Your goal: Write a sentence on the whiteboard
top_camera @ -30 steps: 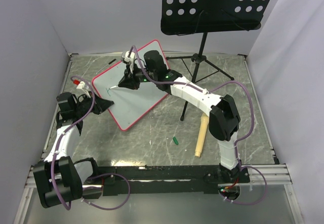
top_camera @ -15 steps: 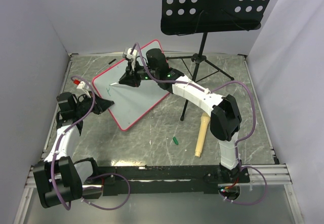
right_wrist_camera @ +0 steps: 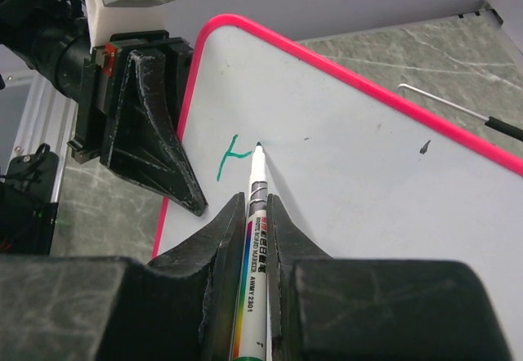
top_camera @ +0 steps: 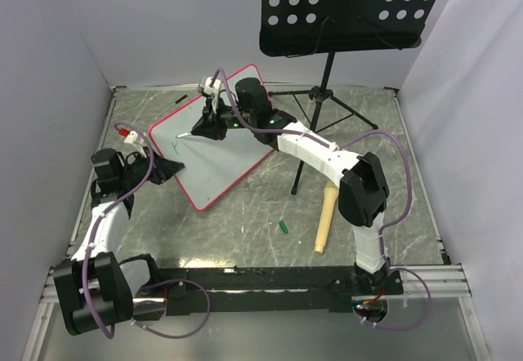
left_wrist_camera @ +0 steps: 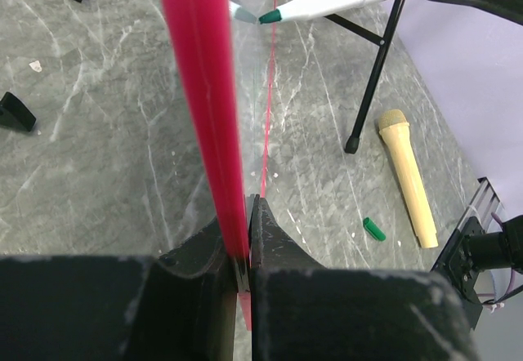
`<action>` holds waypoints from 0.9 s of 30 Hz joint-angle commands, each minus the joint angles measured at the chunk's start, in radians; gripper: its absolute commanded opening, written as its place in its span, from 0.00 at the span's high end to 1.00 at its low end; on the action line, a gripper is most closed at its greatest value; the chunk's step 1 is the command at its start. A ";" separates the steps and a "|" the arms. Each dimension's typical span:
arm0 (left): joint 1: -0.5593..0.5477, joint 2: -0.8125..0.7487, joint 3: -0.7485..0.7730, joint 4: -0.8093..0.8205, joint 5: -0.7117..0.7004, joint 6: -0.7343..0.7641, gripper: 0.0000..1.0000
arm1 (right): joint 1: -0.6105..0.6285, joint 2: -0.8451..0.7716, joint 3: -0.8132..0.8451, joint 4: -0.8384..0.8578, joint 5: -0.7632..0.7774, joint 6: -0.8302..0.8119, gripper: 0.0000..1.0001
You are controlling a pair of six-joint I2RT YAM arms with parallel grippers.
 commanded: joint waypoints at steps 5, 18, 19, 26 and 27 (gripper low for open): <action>-0.002 -0.016 0.009 0.049 -0.023 0.065 0.99 | 0.004 0.030 0.066 0.009 -0.026 0.005 1.00; -0.002 -0.016 0.014 0.032 -0.052 0.072 0.99 | 0.004 -0.024 -0.031 0.012 -0.023 -0.015 1.00; -0.002 -0.016 0.014 0.031 -0.053 0.071 0.99 | 0.004 -0.027 -0.035 0.010 -0.025 -0.015 1.00; -0.003 -0.016 0.019 0.023 -0.067 0.074 0.99 | 0.004 -0.047 -0.077 0.043 -0.018 -0.014 1.00; -0.002 -0.016 0.017 0.021 -0.069 0.072 0.99 | 0.004 -0.050 -0.085 0.044 -0.018 -0.015 1.00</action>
